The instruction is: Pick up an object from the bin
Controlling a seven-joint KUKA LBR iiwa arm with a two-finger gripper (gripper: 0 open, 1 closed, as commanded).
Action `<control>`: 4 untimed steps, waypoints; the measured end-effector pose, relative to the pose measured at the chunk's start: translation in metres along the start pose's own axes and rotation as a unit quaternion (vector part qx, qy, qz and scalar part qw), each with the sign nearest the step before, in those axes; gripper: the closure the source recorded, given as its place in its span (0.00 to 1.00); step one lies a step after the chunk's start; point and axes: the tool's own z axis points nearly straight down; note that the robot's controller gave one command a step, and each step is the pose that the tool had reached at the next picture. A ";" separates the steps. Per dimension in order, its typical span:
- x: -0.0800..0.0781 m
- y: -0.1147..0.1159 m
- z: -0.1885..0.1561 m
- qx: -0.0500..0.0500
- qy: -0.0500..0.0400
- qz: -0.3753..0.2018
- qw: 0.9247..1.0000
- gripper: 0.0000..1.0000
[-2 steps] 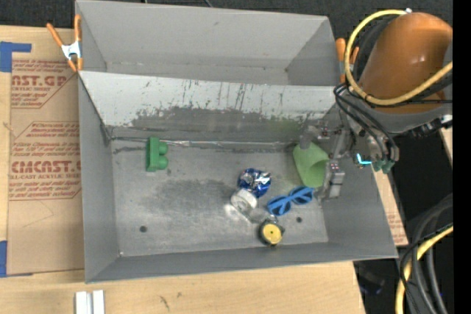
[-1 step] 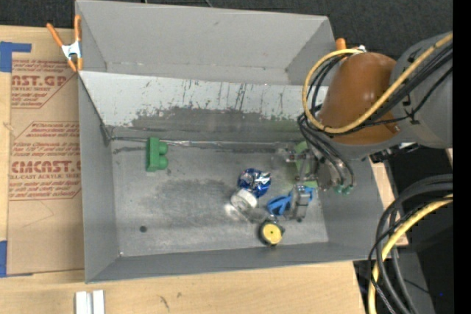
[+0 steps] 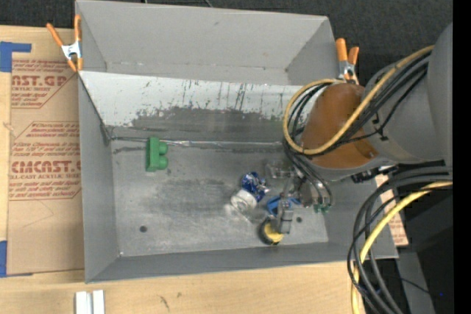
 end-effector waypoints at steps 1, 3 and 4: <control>0.000 0.001 -0.002 -0.001 0.000 -0.001 1.000 1.00; -0.002 0.000 -0.110 -0.001 0.001 0.035 0.999 0.00; 0.027 -0.035 0.003 -0.001 0.006 0.059 0.998 0.00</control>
Offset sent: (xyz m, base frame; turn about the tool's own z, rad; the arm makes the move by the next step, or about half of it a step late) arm 0.0000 0.0000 0.0000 0.0000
